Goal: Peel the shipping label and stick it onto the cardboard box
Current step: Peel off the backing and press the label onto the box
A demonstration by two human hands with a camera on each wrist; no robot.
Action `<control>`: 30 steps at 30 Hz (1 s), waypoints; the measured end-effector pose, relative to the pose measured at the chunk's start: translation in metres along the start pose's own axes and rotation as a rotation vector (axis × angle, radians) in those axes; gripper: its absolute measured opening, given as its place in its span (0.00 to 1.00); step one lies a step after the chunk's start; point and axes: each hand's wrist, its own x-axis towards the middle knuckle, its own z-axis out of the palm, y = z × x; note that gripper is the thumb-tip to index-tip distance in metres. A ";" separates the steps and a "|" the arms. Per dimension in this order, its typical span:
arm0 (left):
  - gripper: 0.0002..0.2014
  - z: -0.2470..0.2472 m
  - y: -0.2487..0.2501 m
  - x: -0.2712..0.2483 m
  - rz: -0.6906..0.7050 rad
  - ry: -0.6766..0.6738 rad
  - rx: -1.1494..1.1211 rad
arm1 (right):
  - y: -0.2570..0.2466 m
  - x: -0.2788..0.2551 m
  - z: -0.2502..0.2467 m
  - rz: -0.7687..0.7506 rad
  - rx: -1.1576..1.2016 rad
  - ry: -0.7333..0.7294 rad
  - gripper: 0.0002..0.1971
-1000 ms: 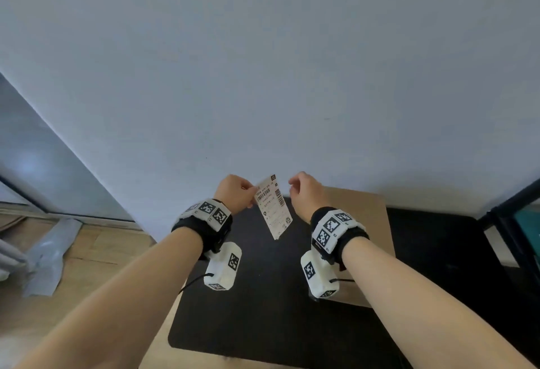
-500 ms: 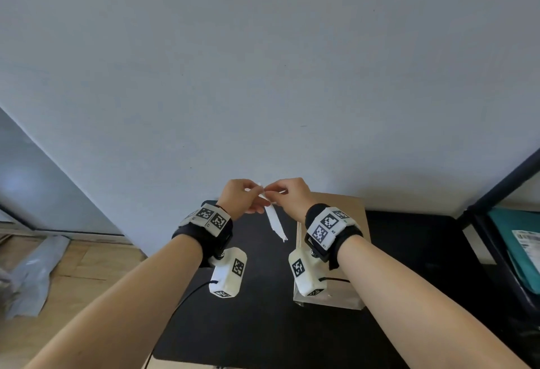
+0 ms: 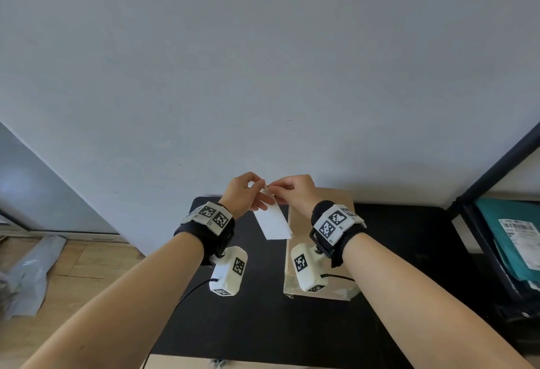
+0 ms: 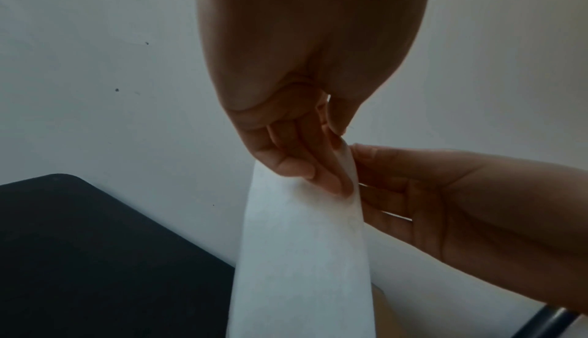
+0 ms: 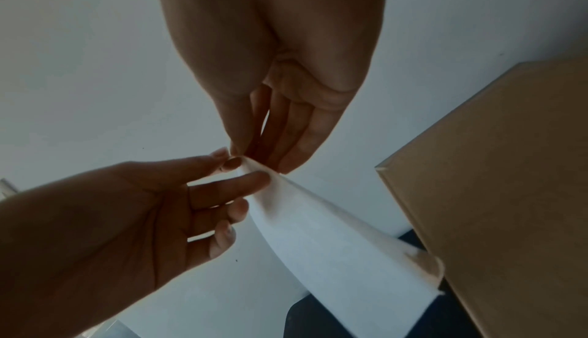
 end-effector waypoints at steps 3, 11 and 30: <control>0.10 0.005 0.001 -0.001 0.019 -0.003 0.006 | 0.001 -0.003 -0.005 0.007 0.034 -0.009 0.09; 0.11 0.013 0.002 0.003 0.019 -0.026 -0.010 | 0.006 0.000 -0.011 0.032 0.040 -0.005 0.09; 0.08 -0.022 -0.042 0.017 0.022 0.198 0.058 | 0.021 0.012 -0.025 0.194 0.264 0.190 0.07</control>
